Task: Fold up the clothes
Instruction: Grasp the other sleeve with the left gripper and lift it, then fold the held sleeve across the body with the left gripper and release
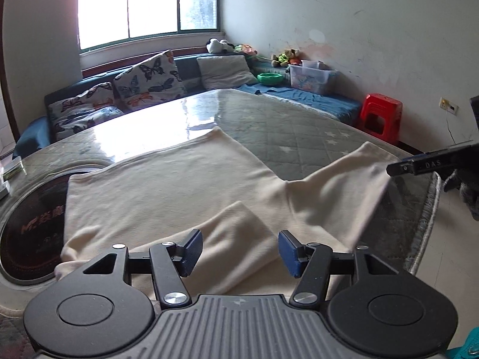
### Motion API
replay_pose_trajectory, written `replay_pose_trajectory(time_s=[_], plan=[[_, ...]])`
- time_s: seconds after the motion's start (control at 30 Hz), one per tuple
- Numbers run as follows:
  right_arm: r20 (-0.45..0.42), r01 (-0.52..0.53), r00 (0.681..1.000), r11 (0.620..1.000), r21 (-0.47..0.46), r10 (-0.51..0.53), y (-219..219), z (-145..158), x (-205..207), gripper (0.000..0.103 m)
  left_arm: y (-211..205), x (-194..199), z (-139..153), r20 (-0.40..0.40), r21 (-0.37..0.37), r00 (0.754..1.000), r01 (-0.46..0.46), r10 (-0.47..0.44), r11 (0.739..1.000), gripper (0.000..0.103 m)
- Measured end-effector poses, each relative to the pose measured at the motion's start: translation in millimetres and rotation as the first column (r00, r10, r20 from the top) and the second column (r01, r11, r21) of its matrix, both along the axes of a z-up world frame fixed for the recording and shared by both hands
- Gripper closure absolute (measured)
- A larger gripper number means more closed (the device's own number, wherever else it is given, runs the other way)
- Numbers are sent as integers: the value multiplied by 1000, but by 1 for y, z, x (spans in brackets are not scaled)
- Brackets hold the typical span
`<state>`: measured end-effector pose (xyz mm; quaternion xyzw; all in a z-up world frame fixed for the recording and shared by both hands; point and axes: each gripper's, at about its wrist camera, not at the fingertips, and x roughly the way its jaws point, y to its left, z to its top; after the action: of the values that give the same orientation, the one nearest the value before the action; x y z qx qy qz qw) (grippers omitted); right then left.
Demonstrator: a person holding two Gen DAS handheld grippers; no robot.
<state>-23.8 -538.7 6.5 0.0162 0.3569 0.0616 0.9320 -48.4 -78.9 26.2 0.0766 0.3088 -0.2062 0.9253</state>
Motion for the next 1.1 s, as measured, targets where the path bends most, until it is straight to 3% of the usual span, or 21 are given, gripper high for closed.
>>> replay_pose_trajectory(time_s=[0.27, 0.33, 0.47, 0.5, 0.83, 1.1], plan=[[6, 75, 997, 996, 54, -76, -17, -11, 11, 53, -18, -5, -8, -9, 51, 1000, 30, -30, 998, 43], [17, 84, 996, 995, 50, -85, -17, -12, 12, 61, -21, -5, -9, -9, 59, 999, 34, -34, 998, 44], [32, 84, 996, 995, 52, -86, -18, -12, 14, 90, -28, -4, -11, -12, 73, 999, 46, -46, 996, 43], [32, 86, 996, 994, 67, -88, -20, -11, 14, 92, -30, -5, -11, -10, 77, 999, 52, -52, 996, 43], [117, 46, 991, 992, 114, -59, -23, 26, 11, 95, -43, -7, -17, 7, 111, 996, 89, -90, 990, 43], [221, -105, 972, 989, 109, 79, 12, 79, 6, 95, -30, -8, -8, 44, 86, 997, 57, -61, 995, 43]])
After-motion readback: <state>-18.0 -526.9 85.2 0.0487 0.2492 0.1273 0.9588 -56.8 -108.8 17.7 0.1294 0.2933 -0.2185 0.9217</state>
